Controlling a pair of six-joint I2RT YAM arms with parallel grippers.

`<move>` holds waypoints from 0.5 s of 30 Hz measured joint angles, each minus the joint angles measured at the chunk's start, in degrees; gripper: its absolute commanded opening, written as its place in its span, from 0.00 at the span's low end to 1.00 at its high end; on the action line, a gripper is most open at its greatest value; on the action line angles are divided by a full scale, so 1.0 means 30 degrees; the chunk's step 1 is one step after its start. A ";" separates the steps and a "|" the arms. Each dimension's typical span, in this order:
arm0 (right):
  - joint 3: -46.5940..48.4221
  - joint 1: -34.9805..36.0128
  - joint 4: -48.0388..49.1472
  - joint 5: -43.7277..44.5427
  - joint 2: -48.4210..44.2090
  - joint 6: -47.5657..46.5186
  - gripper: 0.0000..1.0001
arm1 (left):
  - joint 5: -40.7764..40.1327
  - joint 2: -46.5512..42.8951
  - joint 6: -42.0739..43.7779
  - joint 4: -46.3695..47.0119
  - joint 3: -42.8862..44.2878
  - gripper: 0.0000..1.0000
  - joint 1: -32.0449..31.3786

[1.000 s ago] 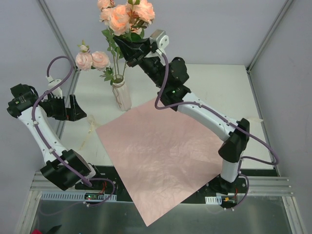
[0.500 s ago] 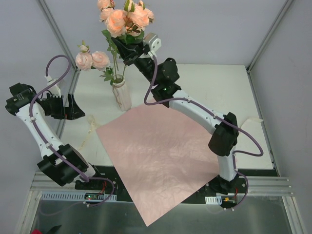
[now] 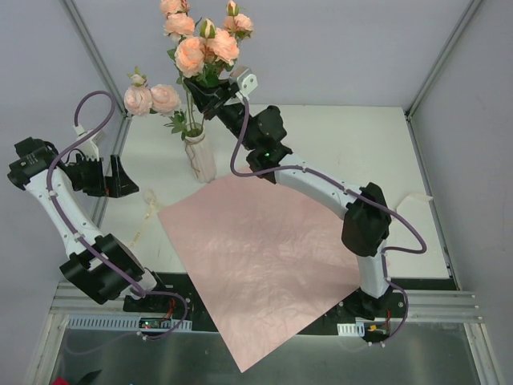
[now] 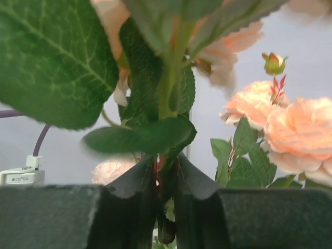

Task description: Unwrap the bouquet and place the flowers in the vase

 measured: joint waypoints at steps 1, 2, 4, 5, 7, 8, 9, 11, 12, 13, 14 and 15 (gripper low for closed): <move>-0.0073 0.0000 -0.0036 0.0087 0.0036 0.0073 0.24 | 0.0007 -0.0007 0.0036 0.0000 -0.0007 0.99 0.0007; -0.0219 0.0000 -0.0066 0.0182 0.0073 0.0182 0.31 | 0.0007 -0.0007 0.0073 0.0007 -0.0036 0.99 0.0007; -0.0554 0.0000 -0.0277 0.0350 0.0109 0.0284 0.42 | 0.0007 -0.0022 0.0102 0.0000 -0.0197 0.99 0.0007; -0.0801 0.0000 -0.0517 0.0401 0.0117 0.0357 0.58 | 0.0015 -0.0022 0.0117 -0.0007 -0.0284 0.99 0.0007; -0.1421 0.0000 -0.1042 0.0495 0.0117 0.0554 0.70 | 0.0007 -0.0109 0.0175 0.0007 -0.0612 0.99 0.0015; -0.1770 -0.0007 -0.1392 0.0532 0.0109 0.0627 0.78 | 0.0007 -0.0189 0.0204 0.0022 -0.0823 0.99 0.0015; -0.2076 -0.0007 -0.1741 0.0539 0.0102 0.0685 0.83 | -0.0007 -0.0270 0.0226 0.0015 -0.1005 0.99 0.0015; -0.2543 -0.0007 -0.2871 0.0554 0.0044 0.0787 0.97 | -0.0015 -0.0408 0.0233 0.0000 -0.1209 0.99 0.0015; -0.2776 -0.0007 -0.3861 0.0576 -0.0051 0.0816 0.97 | 0.0000 -0.0466 0.0233 0.0000 -0.1231 0.99 0.0015; -0.2922 0.0000 -0.4750 0.0619 -0.0182 0.0882 0.97 | 0.0029 -0.0517 0.0233 0.0000 -0.1231 0.99 0.0015; -0.3031 0.0000 -0.5530 0.0656 -0.0364 0.0874 0.97 | 0.0036 -0.0568 0.0240 -0.0007 -0.1231 0.99 0.0015; -0.3257 0.0007 -0.6543 0.0823 -0.0678 0.0867 0.96 | 0.0051 -0.0634 0.0233 -0.0007 -0.1231 0.99 0.0015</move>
